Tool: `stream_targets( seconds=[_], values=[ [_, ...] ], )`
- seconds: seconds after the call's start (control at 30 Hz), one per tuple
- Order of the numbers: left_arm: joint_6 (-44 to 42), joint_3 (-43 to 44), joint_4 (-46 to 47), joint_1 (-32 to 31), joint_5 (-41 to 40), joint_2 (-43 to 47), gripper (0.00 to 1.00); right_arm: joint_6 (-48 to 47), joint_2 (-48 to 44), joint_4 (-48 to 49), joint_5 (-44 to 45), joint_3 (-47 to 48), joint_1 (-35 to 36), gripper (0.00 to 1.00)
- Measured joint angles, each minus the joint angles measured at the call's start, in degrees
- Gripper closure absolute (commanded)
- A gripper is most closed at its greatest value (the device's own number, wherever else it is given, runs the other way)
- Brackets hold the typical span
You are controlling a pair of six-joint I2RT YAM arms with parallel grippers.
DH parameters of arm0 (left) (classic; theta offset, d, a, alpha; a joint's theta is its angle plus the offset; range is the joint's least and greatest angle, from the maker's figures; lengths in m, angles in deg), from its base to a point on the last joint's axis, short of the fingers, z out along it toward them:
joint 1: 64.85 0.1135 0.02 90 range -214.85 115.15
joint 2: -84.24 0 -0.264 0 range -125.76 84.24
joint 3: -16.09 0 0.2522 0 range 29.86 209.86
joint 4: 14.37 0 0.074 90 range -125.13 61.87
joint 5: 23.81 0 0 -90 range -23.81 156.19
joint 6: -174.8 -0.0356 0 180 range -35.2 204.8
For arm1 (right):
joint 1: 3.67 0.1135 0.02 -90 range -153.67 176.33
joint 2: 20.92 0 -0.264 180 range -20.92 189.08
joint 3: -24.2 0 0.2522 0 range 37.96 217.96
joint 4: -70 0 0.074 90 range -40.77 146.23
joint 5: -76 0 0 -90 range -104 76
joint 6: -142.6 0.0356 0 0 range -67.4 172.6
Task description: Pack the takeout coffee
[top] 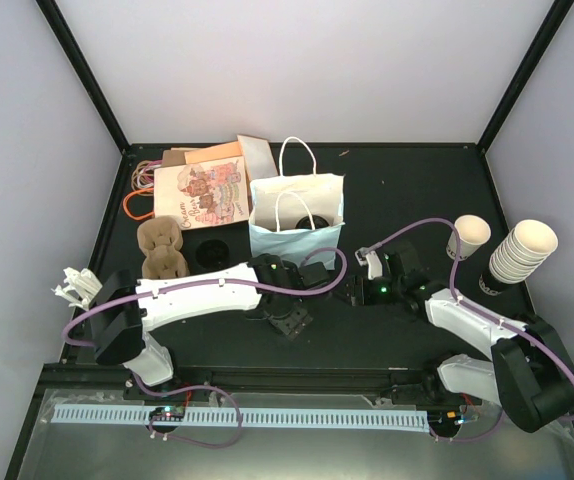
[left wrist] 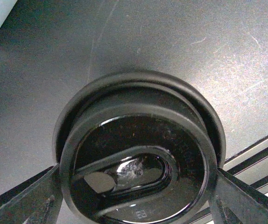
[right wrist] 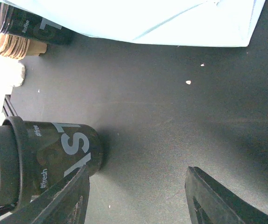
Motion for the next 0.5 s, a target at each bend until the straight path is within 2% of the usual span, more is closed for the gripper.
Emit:
stream_targets(
  seconds=[0.5],
  values=[
    [-0.2, -0.1, 0.2, 1.0, 0.0, 2.7, 0.08, -0.3, 0.0, -0.3, -0.2, 0.0, 0.5, 0.40]
  ],
)
